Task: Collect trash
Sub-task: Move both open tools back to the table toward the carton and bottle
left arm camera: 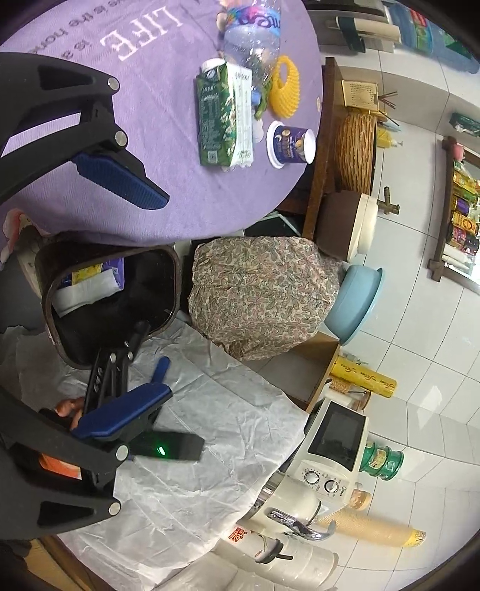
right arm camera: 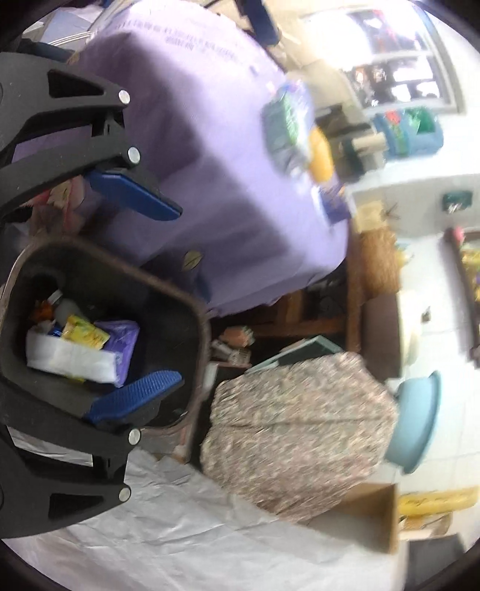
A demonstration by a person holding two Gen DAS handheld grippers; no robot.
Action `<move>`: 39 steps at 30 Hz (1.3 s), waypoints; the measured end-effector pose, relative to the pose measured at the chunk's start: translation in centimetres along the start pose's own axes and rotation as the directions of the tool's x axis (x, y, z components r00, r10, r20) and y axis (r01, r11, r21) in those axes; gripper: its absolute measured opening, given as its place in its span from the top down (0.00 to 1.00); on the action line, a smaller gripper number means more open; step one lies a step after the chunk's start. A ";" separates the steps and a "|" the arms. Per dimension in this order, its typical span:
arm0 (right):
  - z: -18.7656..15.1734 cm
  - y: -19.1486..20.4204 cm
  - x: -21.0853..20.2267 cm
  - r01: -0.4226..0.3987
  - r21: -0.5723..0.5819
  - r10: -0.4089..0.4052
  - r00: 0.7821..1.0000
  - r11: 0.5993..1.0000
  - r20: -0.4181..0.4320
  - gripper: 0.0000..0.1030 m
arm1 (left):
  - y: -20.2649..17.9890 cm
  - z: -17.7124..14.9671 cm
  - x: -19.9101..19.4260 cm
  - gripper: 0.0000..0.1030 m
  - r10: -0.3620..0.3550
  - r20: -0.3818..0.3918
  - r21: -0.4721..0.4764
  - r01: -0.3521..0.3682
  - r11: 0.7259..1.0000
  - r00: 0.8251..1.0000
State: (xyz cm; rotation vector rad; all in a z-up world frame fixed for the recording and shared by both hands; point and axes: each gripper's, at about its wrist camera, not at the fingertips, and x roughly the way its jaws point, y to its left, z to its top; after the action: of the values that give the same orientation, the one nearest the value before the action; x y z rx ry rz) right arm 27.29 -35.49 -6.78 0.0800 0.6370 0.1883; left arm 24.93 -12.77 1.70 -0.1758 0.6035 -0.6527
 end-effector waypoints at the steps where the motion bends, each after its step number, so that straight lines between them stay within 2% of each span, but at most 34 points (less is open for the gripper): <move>1: 0.5 0.5 -0.4 -0.021 -0.013 0.021 1.000 1.000 0.010 0.17 | 0.4 0.1 -0.3 0.08 0.004 -0.002 0.002 -0.004 1.000 1.000; 4: 2.4 2.6 -1.1 -0.107 -0.059 0.109 0.994 0.992 0.029 0.12 | 1.7 0.4 -1.3 0.07 0.025 0.006 0.001 -0.025 1.000 1.000; 7: 3.9 5.0 -1.2 -0.160 -0.129 0.165 0.986 0.979 0.029 0.12 | 3.4 0.6 -2.5 0.06 0.055 0.014 -0.001 -0.055 0.998 0.998; 12: 6.6 10.4 -0.1 -0.252 -0.261 0.262 0.965 0.932 0.002 0.11 | 6.4 0.8 -4.6 0.05 0.122 0.037 -0.012 -0.121 0.993 0.992; 17: 9.2 15.2 2.4 -0.339 -0.341 0.339 0.939 0.877 -0.062 0.09 | 9.5 0.7 -7.2 0.05 0.222 0.058 0.010 -0.222 0.975 0.973; 20: 10.7 18.3 4.6 -0.350 -0.425 0.332 0.936 0.835 -0.117 0.09 | 11.8 0.3 -8.6 0.05 0.271 0.059 0.016 -0.272 0.962 0.961; 24: 12.7 20.7 7.0 -0.354 -0.490 0.326 0.934 0.797 -0.144 0.09 | 15.1 0.0 -10.3 0.05 0.334 0.065 -0.012 -0.334 0.943 0.940; 26: 13.7 21.5 8.6 -0.385 -0.502 0.333 0.923 0.774 -0.193 0.08 | 16.6 -0.1 -10.8 0.05 0.341 0.059 -0.044 -0.339 0.940 0.938; 28: 14.2 22.2 10.1 -0.389 -0.519 0.319 0.921 0.761 -0.222 0.08 | 17.9 -0.3 -11.2 0.05 0.345 0.053 -0.074 -0.341 0.937 0.937; 32: 14.1 23.4 13.2 -0.441 -0.565 0.283 0.894 0.697 -0.347 0.08 | 19.1 -0.4 -11.1 0.05 0.356 0.036 -0.081 -0.352 0.933 0.934; 37: 13.2 23.8 15.3 -0.427 -0.647 0.198 0.896 0.632 -0.398 0.09 | 20.1 -0.4 -10.3 0.05 0.363 0.008 -0.081 -0.361 0.929 0.932; 38: 12.9 23.9 15.6 -0.429 -0.659 0.174 0.892 0.618 -0.417 0.16 | 20.4 -0.3 -10.1 0.05 0.366 0.005 -0.083 -0.364 0.928 0.931; 39: 12.6 24.0 15.9 -0.420 -0.676 0.149 0.894 0.605 -0.422 0.18 | 20.7 -0.1 -9.9 0.05 0.366 0.002 -0.087 -0.365 0.927 0.930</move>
State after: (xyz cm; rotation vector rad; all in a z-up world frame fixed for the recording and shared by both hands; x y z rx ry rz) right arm 43.69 -9.04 -2.80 -0.6935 0.8319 0.7987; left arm 29.30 9.62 -0.66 -0.1430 0.6269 -0.2630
